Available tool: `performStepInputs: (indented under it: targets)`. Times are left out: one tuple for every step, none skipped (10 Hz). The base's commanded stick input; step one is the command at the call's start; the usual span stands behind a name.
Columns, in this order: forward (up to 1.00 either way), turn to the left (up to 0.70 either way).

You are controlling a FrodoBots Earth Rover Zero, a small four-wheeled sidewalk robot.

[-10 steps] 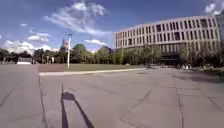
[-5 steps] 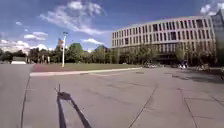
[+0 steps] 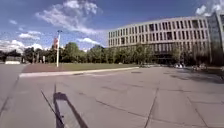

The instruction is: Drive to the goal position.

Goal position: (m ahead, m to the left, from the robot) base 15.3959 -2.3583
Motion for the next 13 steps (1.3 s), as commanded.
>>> performStepInputs:
  targets:
    - [0.70,-0.14]
    - [0.70,-0.14]
    - [0.70,-0.14]
    - [0.70,-0.14]
    - [0.70,-0.13]
    - [0.70,-0.03]
    - [0.70,0.00]
    - [0.70,-0.06]
    - [0.70,-0.14]
    - [0.70,-0.14]
    - [0.70,-0.14]
    - [0.70,-0.14]
    - [0.70,-0.14]
